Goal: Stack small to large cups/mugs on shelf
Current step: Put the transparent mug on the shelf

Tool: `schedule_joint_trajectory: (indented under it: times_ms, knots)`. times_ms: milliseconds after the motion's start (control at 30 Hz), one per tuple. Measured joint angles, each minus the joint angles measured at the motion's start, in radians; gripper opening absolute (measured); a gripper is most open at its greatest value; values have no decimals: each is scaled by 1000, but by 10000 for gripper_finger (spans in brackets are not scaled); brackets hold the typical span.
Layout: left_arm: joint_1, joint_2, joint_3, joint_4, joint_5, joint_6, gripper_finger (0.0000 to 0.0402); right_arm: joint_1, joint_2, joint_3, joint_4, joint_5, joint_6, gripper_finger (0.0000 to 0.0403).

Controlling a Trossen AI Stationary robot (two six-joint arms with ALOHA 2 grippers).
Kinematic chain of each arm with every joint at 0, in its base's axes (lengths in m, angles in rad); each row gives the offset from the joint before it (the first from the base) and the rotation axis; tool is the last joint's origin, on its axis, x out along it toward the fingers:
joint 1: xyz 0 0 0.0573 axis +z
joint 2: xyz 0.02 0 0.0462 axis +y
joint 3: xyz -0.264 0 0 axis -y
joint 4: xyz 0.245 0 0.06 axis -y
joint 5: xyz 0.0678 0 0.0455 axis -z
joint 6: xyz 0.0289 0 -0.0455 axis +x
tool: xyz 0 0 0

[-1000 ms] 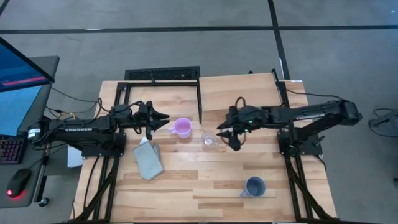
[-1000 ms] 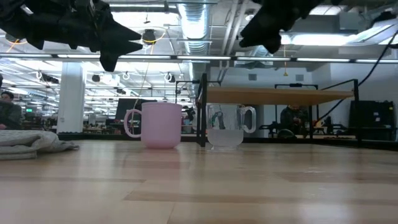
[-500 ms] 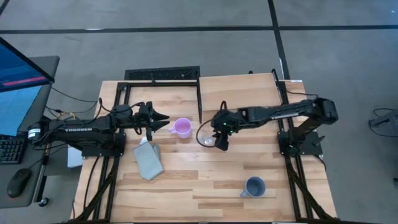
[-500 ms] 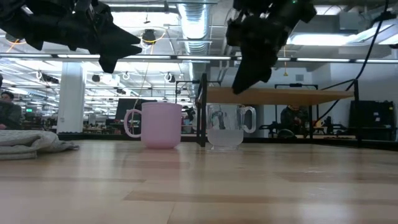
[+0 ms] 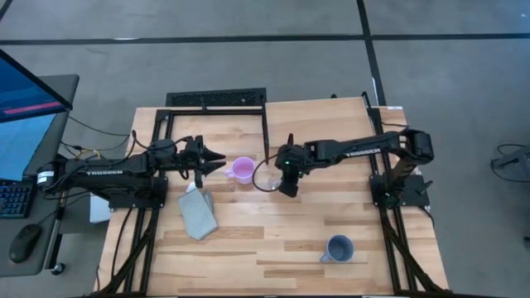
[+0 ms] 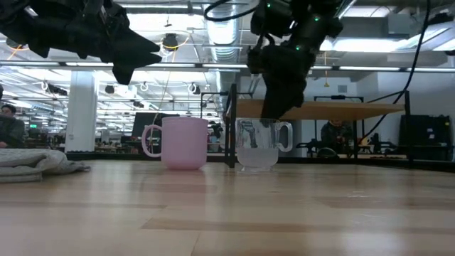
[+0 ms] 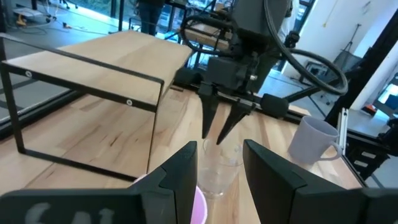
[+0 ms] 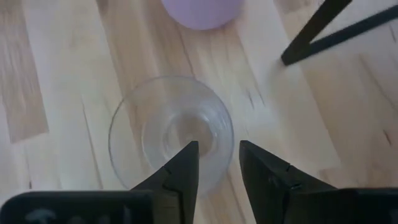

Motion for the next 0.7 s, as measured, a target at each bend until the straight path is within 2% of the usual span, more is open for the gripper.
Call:
schedule_joint_trajectory:
  times_ms: [367,700]
  knots:
    - [0,0,0,-17,8,34,121,-4,32,11,-10,-1,-7,128]
    - [0,0,0,-18,8,35,121,-13,32,10,-33,-6,-23,43]
